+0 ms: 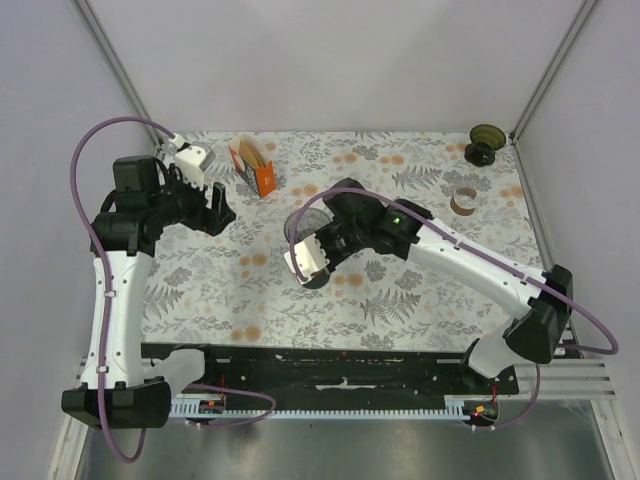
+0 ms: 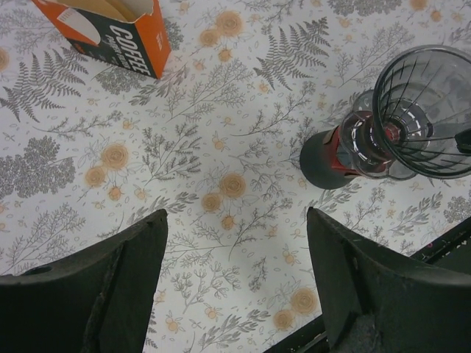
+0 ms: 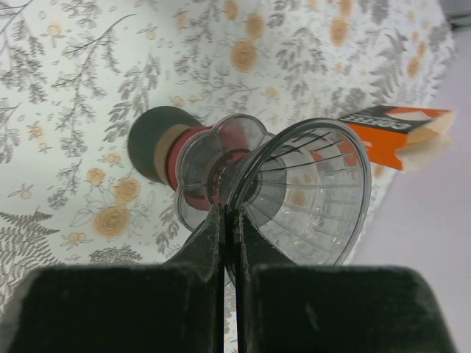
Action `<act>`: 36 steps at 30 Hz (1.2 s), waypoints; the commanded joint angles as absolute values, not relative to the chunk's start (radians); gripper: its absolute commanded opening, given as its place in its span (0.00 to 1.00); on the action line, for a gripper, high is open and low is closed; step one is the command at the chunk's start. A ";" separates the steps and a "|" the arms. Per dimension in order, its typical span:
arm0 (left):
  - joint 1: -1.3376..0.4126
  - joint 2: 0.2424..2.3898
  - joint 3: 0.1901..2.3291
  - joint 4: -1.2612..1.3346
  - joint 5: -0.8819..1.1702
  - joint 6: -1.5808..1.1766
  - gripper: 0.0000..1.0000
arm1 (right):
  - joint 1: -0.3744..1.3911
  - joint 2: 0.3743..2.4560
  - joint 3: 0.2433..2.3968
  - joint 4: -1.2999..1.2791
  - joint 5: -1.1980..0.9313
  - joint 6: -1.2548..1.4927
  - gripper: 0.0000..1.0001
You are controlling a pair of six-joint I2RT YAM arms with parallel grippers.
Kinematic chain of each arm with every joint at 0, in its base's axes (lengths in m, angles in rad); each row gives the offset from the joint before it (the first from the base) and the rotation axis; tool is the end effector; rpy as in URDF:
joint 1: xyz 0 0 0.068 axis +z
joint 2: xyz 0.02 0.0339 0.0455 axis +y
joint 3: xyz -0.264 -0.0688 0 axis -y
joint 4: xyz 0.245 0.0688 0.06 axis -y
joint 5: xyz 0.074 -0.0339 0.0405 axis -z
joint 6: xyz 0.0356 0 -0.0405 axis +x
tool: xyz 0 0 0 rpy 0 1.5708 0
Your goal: Place the coffee filter in the dripper
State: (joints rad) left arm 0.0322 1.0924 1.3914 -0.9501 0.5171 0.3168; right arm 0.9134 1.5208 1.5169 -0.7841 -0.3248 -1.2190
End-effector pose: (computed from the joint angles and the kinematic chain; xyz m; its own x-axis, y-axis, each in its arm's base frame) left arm 0.1989 -0.0112 0.4138 -0.4619 0.2561 -0.8492 0.5356 0.8437 -0.0369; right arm 0.1914 0.2666 0.3598 0.6841 -0.5698 -0.4554 -0.7126 -0.3887 -0.5841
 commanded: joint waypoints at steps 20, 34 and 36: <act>0.034 1.062 1.330 -0.954 0.449 0.380 0.81 | 0.931 1.618 1.514 -0.706 -0.313 -1.233 0.00; 0.032 1.066 1.322 -0.954 0.436 0.391 0.81 | 0.930 1.591 1.456 -0.672 -0.327 -1.220 0.00; 0.032 1.069 1.318 -0.950 0.434 0.391 0.80 | 0.930 1.591 1.454 -0.675 -0.327 -1.215 0.01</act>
